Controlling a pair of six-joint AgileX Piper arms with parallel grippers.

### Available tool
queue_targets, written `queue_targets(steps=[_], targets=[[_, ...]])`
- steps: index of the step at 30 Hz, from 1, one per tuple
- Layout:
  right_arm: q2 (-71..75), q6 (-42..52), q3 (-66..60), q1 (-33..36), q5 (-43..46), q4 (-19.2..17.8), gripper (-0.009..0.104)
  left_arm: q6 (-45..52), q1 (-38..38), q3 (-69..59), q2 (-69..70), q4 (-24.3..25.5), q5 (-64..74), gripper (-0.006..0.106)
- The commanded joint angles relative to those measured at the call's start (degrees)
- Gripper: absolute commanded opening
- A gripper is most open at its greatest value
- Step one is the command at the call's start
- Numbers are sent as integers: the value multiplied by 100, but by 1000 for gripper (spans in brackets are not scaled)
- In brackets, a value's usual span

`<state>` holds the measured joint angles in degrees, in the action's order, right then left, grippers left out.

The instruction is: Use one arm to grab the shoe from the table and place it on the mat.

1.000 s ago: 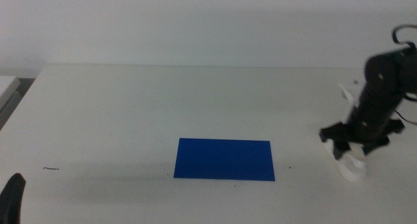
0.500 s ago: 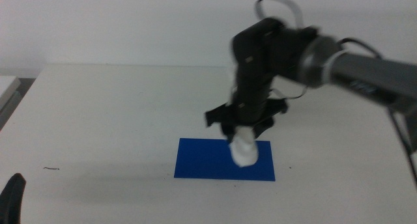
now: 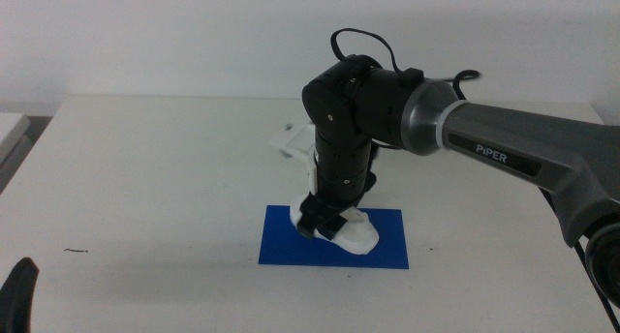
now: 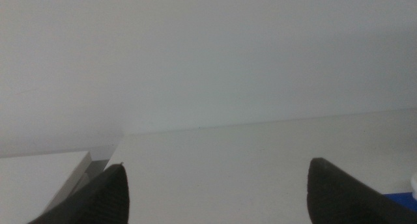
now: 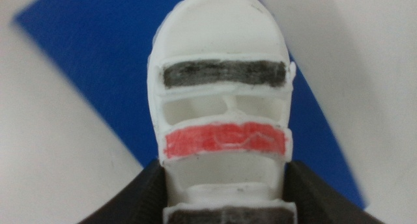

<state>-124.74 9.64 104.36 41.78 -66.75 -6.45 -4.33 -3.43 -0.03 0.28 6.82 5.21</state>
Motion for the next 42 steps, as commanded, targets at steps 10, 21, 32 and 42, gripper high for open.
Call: queue_targets(steps=[10, 21, 32, 42], targets=[[-17, 1905, -80, 44, 41, -55, -1, -11, 17, 3, -28, -9, -34, 94], [-17, 2341, -269, 44, 275, -55, 4, -11, 17, 3, -28, -9, -34, 94], [179, 2293, -284, 44, 545, -80, 82, -11, 17, 3, -28, -9, -34, 94], [4084, -211, -3810, -792, 3126, -186, 90, -11, 17, 3, -28, -9, -34, 94]])
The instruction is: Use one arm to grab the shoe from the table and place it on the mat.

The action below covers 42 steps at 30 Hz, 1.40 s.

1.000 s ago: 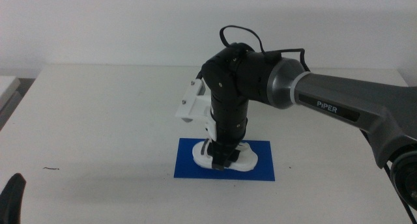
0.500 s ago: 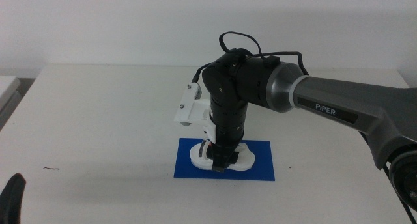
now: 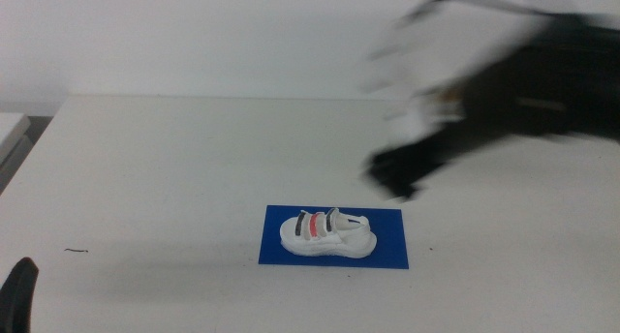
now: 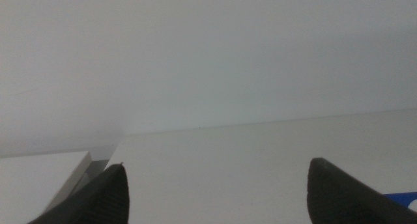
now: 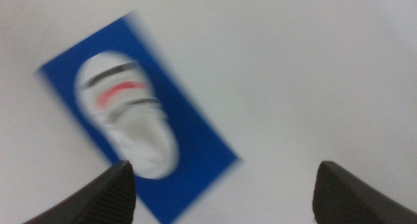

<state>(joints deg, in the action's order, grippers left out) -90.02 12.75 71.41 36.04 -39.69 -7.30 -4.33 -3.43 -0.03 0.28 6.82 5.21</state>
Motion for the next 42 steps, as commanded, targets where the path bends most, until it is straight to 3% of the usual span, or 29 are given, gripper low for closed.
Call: queue_targets(steps=[1, 4, 7, 14, 20, 28, 42], targets=[[1140, -879, -1043, -447, 801, -101, 90, -11, 17, 3, -28, -9, -34, 94], [2606, -1589, -2413, -1180, 1679, -88, 90, -11, 17, 3, -28, -9, -34, 94], [3942, -1727, -3637, -1994, 2186, 70, 90, -11, 17, 3, -28, -9, -34, 94], [6003, -1727, -5268, -3031, 2548, 79, 90, -11, 17, 3, -28, -9, -34, 94], [6999, -1727, -6120, -3075, 2597, 362, 90, -11, 17, 3, -28, -9, -34, 94], [7953, -1740, -6978, -3075, 2593, 362, 90, -11, 17, 3, -28, -9, -34, 94], [9002, -1740, -7141, -3075, 2613, 328, 90, -11, 17, 3, -28, -9, -34, 94]])
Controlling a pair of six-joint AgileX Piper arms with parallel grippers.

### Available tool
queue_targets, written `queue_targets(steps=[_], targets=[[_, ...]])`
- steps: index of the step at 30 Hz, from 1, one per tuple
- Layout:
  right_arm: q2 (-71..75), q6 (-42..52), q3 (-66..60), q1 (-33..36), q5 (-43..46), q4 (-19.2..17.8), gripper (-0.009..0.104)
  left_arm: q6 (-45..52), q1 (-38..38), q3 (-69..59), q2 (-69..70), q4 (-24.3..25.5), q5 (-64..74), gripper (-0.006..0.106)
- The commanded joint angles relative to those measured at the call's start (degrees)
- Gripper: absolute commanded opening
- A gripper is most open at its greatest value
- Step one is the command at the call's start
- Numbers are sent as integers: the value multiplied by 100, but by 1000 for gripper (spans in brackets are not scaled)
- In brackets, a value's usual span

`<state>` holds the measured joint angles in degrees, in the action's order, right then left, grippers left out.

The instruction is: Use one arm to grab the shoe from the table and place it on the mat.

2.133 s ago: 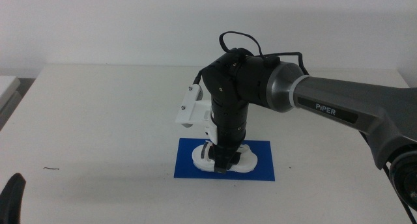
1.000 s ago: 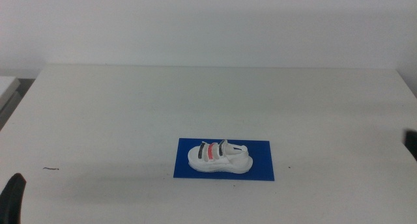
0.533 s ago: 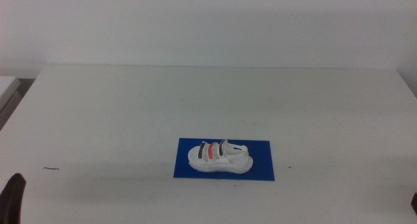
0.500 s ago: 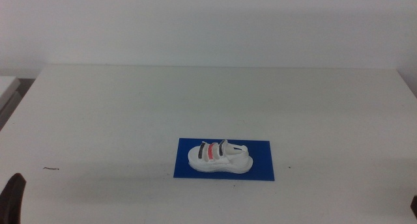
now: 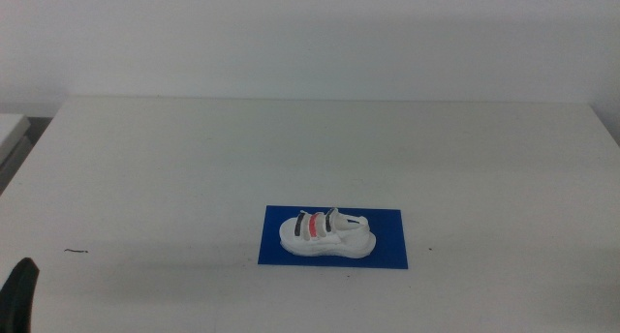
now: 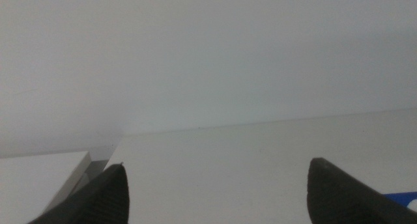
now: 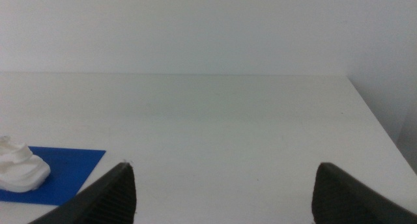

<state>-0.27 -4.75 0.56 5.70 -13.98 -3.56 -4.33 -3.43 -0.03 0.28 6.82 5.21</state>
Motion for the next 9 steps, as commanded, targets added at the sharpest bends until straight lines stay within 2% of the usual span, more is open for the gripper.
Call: queue_targets(steps=[1, 9], targets=[[27, 10, -56, -41, 31, -47, 90, -11, 17, 3, -28, -9, -34, 94], [27, 10, -56, -41, -114, -58, 90, -11, 17, 3, -28, -9, -34, 94]])
